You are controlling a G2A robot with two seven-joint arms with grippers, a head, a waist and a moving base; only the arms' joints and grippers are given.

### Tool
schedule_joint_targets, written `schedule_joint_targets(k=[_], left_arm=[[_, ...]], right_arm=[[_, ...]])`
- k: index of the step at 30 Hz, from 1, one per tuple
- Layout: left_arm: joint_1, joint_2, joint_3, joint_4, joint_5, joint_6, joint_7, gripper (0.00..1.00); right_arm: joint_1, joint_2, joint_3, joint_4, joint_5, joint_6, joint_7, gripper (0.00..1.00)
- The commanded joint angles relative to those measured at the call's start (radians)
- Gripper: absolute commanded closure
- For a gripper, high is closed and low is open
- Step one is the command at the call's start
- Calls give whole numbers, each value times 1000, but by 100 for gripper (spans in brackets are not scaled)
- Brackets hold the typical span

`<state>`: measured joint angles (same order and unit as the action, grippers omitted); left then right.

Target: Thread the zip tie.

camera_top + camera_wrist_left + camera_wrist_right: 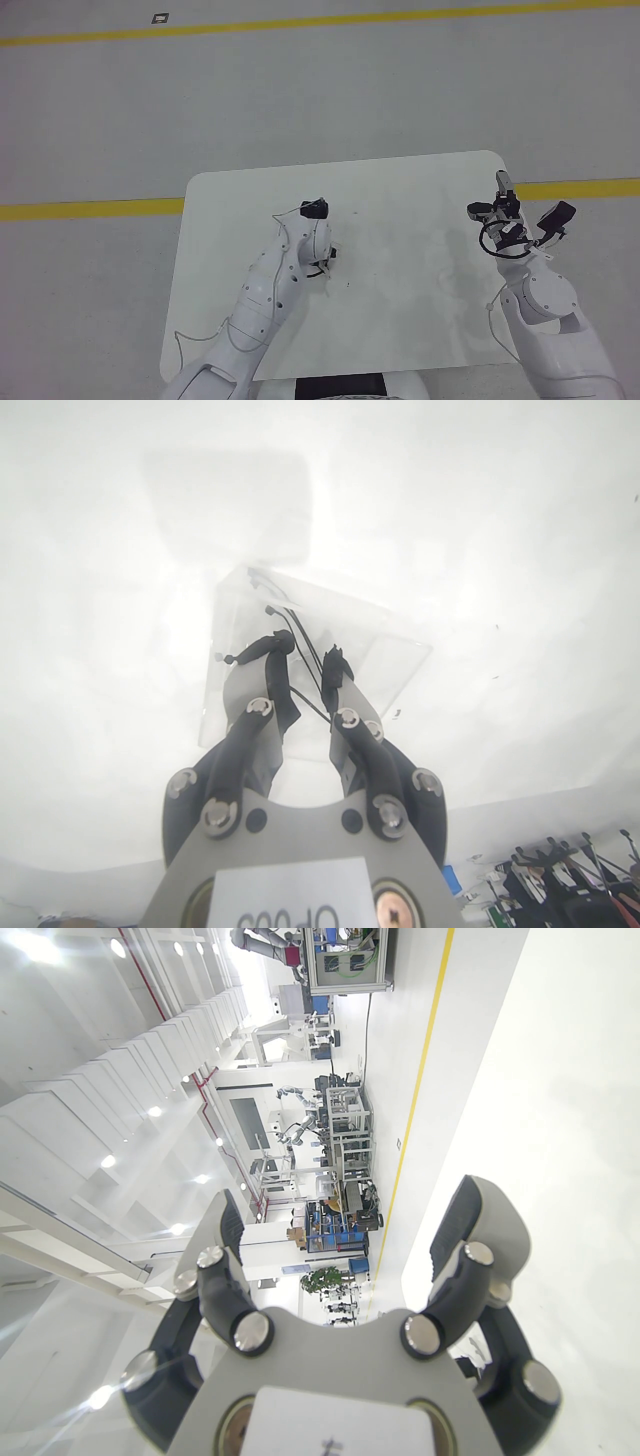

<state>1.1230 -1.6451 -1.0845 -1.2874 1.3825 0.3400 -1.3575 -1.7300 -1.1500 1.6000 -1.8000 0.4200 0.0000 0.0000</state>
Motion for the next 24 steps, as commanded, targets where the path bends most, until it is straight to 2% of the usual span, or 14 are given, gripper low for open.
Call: schedule_joint_targets(k=[1,3,8,24], left_arm=[[6,1,-2,-11,8,0,-4,83],[11,1,-3,-16,13,0,-6,83],[10,-1,-5,3,11,0,3,84],[-25,-12,6,71,-6,0,23,86]], right_arm=[[0,0,0,0,0,0,0,0],[0,0,0,0,0,0,0,0],[0,0,0,0,0,0,0,0],[0,0,0,0,0,0,0,0]])
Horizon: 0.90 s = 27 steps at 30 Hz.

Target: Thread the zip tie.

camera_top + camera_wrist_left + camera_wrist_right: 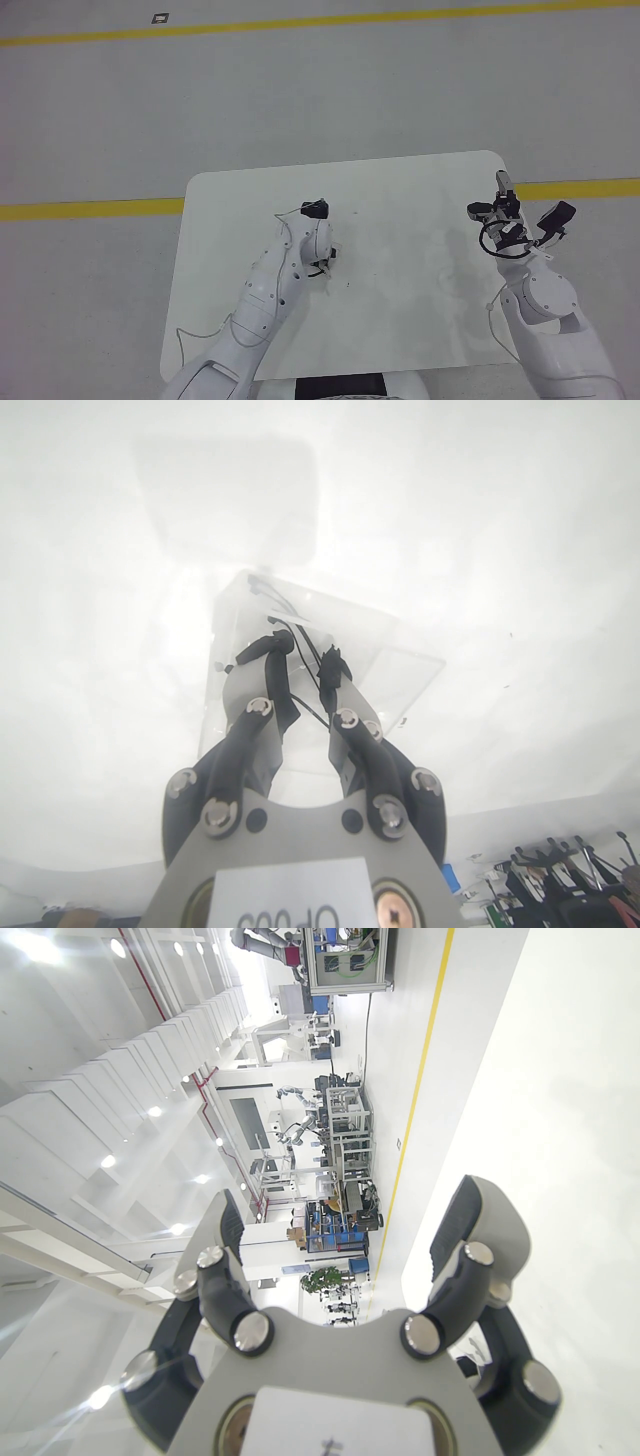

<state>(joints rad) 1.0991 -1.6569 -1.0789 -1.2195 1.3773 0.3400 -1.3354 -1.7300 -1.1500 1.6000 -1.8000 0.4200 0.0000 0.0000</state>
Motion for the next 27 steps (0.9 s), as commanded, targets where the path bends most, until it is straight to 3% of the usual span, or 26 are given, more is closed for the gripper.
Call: schedule_joint_targets(k=[1,8,13,22,27], left_arm=[[-3,-1,1,5,-1,0,1,88],[-2,-1,-4,9,3,0,3,100],[8,0,-6,-5,10,0,0,100],[58,11,-13,-134,48,0,-55,100],[88,20,-9,-184,59,-8,-55,100]], right_arm=[[0,0,0,0,0,0,0,0],[0,0,0,0,0,0,0,0],[0,0,0,0,0,0,0,0],[0,0,0,0,0,0,0,0],[0,0,0,0,0,0,0,0]])
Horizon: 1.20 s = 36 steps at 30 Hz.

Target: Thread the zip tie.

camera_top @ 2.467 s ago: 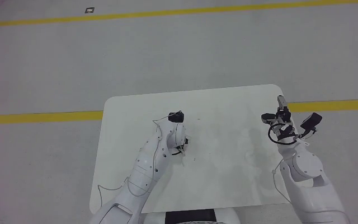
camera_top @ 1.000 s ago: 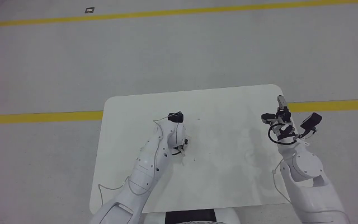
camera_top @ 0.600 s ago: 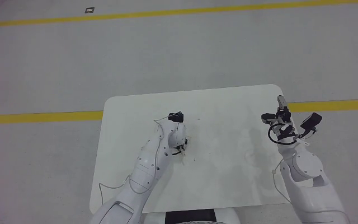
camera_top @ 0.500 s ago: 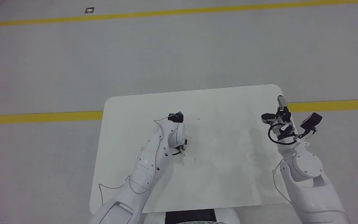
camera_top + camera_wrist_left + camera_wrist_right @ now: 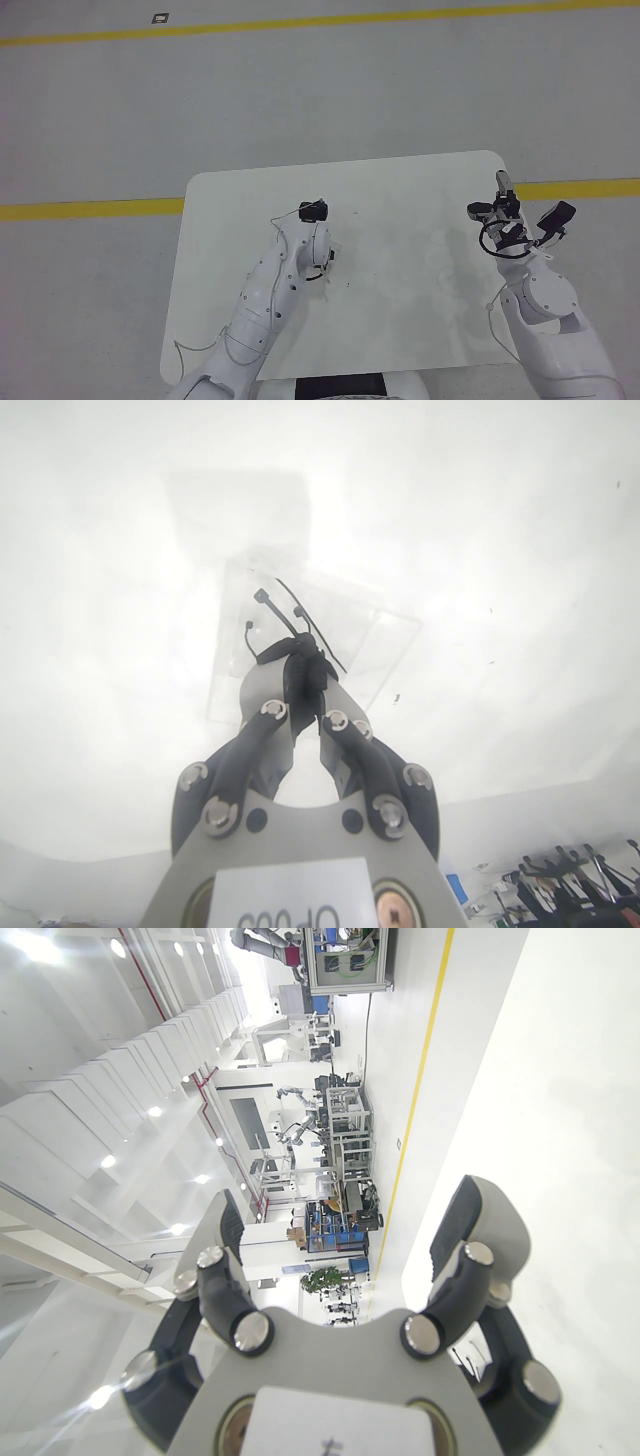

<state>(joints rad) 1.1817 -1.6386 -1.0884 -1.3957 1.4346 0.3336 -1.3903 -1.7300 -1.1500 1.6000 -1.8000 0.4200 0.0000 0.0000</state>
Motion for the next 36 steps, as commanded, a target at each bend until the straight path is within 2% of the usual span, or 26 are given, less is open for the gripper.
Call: schedule_joint_targets(k=[1,11,21,24,29,36], left_arm=[[11,4,0,-18,4,-2,0,100],[70,27,-16,-142,19,-6,0,100],[116,48,-29,-244,18,-10,0,100],[124,53,-37,-264,9,-11,0,100],[139,63,-63,-322,-48,-29,0,100],[177,84,-132,-424,-211,-93,0,100]], right_arm=[[0,0,0,0,0,0,0,0],[0,0,0,0,0,0,0,0],[0,0,0,0,0,0,0,0],[0,0,0,0,0,0,0,0],[0,0,0,0,0,0,0,0],[0,0,0,0,0,0,0,0]])
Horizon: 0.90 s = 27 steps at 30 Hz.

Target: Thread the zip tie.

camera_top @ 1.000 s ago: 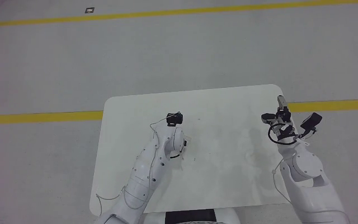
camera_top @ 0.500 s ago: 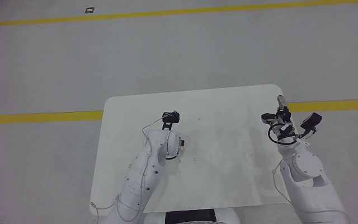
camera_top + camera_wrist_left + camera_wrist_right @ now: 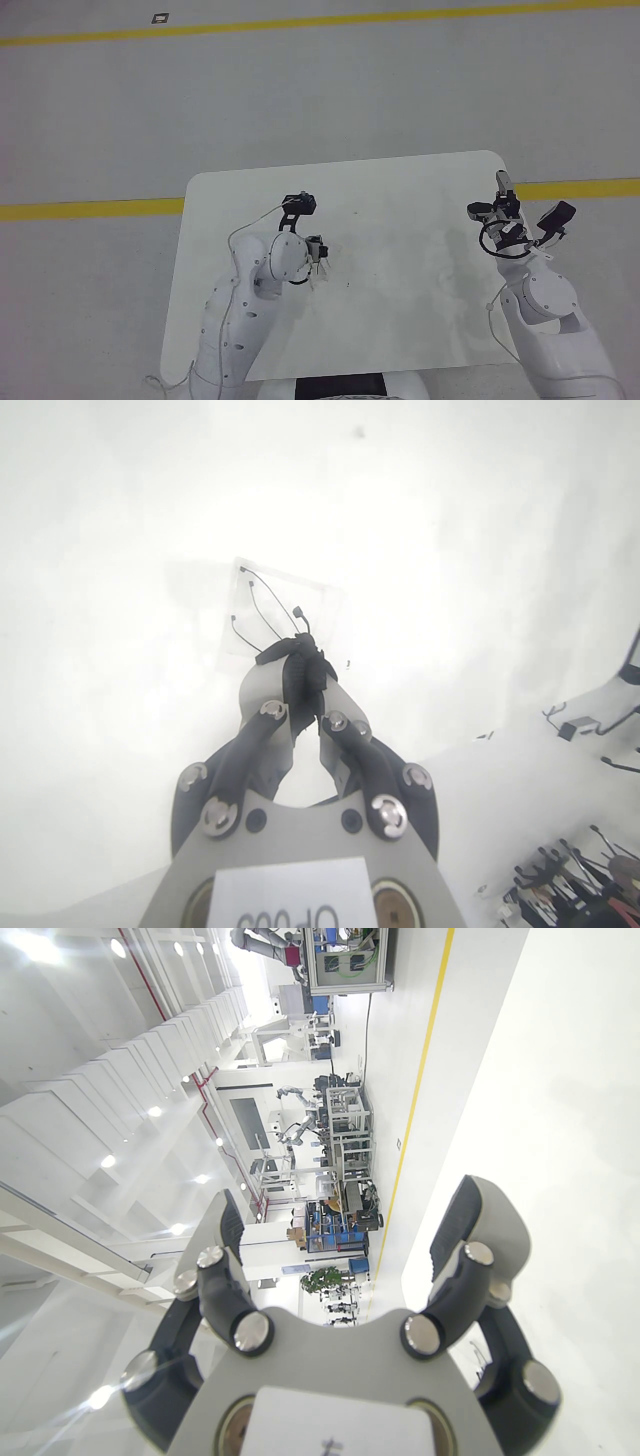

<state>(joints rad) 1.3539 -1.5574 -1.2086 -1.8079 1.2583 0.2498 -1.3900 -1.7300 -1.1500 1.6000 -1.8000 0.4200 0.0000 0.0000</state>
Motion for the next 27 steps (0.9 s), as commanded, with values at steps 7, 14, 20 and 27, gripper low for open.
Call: schedule_joint_targets(k=[7,14,20,27], left_arm=[[29,32,-89,-49,-218,-76,0,100],[29,32,-89,-49,-218,-76,0,100],[32,32,-93,-43,-232,-76,16,100],[-1,53,-260,61,-543,-159,15,100]], right_arm=[[0,0,0,0,0,0,0,0],[0,0,0,0,0,0,0,0],[0,0,0,0,0,0,0,0],[0,0,0,0,0,0,0,0]])
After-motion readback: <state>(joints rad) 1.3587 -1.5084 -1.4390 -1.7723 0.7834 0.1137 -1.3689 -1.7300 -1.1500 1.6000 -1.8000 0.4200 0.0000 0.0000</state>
